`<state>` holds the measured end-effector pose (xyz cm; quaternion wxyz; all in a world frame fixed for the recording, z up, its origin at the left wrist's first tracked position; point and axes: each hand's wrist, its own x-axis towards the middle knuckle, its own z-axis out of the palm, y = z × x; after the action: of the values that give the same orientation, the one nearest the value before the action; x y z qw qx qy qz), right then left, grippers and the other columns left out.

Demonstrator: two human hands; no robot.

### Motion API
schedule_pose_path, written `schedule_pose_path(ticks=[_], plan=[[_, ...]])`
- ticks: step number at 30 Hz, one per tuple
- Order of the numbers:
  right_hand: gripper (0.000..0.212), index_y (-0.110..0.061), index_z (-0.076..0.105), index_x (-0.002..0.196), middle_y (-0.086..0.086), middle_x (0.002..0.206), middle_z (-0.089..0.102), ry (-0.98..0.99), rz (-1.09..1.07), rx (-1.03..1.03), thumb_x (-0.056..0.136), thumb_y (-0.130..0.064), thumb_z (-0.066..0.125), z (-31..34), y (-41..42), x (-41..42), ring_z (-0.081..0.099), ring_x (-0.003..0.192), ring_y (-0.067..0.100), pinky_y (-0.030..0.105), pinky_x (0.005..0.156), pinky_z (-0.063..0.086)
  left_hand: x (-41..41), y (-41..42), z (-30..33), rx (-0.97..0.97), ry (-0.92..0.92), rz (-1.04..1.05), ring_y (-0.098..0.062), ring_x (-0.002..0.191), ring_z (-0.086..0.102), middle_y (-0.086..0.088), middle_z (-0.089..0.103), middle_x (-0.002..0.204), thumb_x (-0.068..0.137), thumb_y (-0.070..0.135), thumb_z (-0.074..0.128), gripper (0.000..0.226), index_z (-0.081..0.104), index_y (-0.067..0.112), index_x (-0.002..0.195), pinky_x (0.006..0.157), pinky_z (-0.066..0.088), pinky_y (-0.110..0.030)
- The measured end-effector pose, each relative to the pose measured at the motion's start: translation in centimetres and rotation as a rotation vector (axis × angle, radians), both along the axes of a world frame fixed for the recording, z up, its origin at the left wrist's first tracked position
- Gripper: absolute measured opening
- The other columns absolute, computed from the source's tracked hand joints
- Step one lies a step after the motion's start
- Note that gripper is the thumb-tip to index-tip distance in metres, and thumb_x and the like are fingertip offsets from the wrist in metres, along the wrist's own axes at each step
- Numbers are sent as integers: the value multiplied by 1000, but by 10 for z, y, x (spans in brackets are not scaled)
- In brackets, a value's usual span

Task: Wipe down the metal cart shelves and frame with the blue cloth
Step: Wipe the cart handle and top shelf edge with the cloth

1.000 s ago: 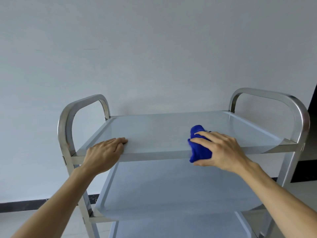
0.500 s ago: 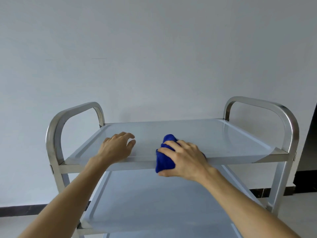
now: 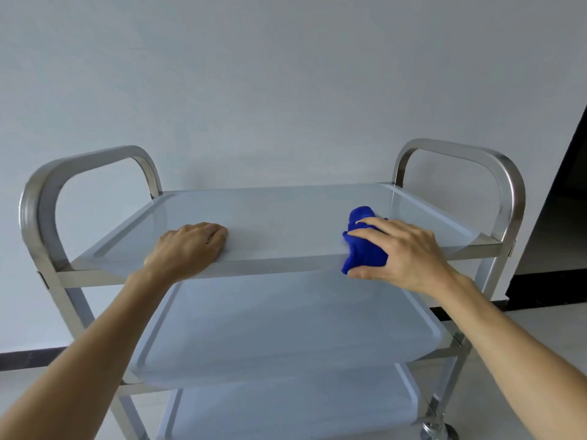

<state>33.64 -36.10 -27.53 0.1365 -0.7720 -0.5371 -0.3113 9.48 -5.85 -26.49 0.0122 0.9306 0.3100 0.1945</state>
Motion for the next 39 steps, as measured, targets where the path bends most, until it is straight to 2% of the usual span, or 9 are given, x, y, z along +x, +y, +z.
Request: schedule_pose_path(ticks=[6,12,17,23,28,31,34,37,39], plan=[[74,-36,66,119,-9,127,63,-33,16,24,67,-86,50,0,45,-44,66,102,29,38,79,52,6,-3,0,28,8,-7,-21,100,54,10,60,117,99,45,18,38,54,35,102,79,32,-38],[72,-35,61,126,-7,132,59,10,94,-38,71,-81,57,0,97,-93,61,100,31,38,78,46,-4,4,4,-11,70,54,-17,118,51,19,51,137,99,50,15,40,47,49,123,82,36,-40],[69,-37,63,124,-10,130,61,-58,102,23,70,-80,59,0,56,-57,65,102,25,38,77,54,-19,12,8,-82,96,82,-16,126,48,28,44,142,98,52,17,36,39,59,126,85,34,-42],[77,-42,56,133,-17,141,52,17,-28,-75,70,-87,51,7,-10,-2,58,119,16,33,83,50,-41,26,13,-118,124,81,-17,130,46,28,40,146,100,53,17,37,38,62,129,94,38,-43],[77,-40,60,129,-15,137,57,-10,-7,-43,70,-88,48,4,-7,-4,62,111,17,31,79,49,-63,44,13,-142,79,95,-17,132,44,29,41,145,101,54,24,32,41,64,127,99,37,-45],[75,-39,64,124,-14,131,61,-39,11,3,69,-87,49,0,8,-14,65,103,19,29,75,48,-72,55,16,-171,79,106,-21,129,46,22,46,144,101,52,30,28,48,59,122,102,37,-47],[71,-38,67,120,-13,127,64,-46,44,43,69,-86,52,-2,22,-22,66,101,20,31,74,51,-66,53,23,-78,87,137,-28,120,53,5,60,132,99,43,44,21,60,41,112,99,41,-48],[70,-39,66,120,-14,127,64,-32,54,36,69,-85,55,-3,32,-29,66,101,20,31,72,52,-43,27,31,-25,-86,17,-32,113,60,-7,67,121,95,31,57,20,71,24,107,98,45,-45],[70,-39,66,121,-14,127,63,-39,62,35,70,-86,54,-3,38,-33,66,101,19,32,70,52,-16,-3,32,-52,-196,-105,-31,113,60,-8,66,124,94,30,59,21,71,23,110,99,45,-41]])
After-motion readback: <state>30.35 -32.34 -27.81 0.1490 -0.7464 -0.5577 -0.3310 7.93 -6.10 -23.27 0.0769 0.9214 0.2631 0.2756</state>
